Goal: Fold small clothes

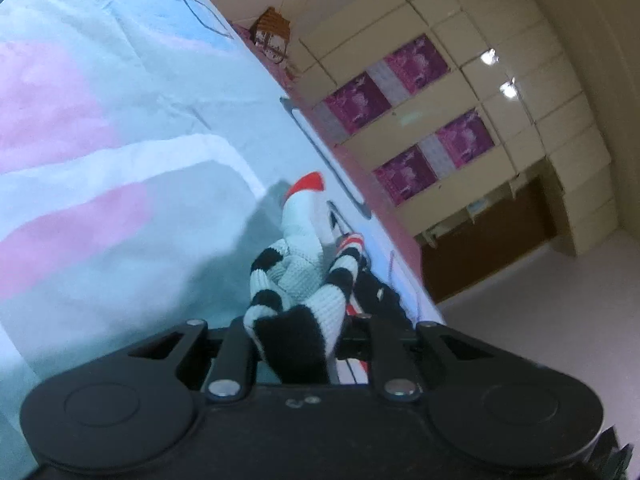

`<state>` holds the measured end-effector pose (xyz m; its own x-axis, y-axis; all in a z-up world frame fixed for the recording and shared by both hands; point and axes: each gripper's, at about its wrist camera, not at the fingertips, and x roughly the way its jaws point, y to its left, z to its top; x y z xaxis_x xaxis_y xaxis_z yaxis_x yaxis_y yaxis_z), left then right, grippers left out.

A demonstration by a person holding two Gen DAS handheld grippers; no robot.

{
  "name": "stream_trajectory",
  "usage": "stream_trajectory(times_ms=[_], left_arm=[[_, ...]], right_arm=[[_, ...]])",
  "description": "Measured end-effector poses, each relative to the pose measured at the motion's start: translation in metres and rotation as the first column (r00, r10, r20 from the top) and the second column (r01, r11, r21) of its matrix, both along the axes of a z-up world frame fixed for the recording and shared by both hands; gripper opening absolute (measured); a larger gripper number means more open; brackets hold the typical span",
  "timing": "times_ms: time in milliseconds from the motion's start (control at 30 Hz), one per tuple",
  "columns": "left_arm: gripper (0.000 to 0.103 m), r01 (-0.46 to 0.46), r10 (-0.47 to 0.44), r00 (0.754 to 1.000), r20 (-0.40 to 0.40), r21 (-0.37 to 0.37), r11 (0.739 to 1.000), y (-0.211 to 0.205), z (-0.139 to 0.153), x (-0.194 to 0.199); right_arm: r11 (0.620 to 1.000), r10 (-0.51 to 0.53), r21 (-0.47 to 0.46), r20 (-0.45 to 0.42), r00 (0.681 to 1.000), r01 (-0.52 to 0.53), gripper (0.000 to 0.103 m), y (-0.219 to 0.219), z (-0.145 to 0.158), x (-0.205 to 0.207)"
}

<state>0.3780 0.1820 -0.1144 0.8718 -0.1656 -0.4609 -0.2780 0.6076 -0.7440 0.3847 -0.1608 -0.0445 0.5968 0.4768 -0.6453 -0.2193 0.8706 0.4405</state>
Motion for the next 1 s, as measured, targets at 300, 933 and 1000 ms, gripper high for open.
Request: stream_trajectory(times_ms=[300,933,1000], left_arm=[[0.017,0.080,-0.084,0.995,0.052,0.059,0.995,-0.015,0.031,0.008],[0.032,0.679,-0.659,0.732,-0.173,0.272,0.682,-0.302,0.039,0.054],[0.041,0.702,-0.665,0.710,-0.231,0.296,0.647,-0.319,0.032,0.045]], right_arm=[[0.996,0.038,-0.079,0.008,0.999,-0.038,0.000,0.013,-0.020,-0.003],[0.924,-0.318,0.208,-0.049,0.947,0.322,0.001,-0.226,0.032,-0.045],[0.920,-0.334,0.187,-0.079,0.939,0.344,0.051,-0.238,0.034,-0.048]])
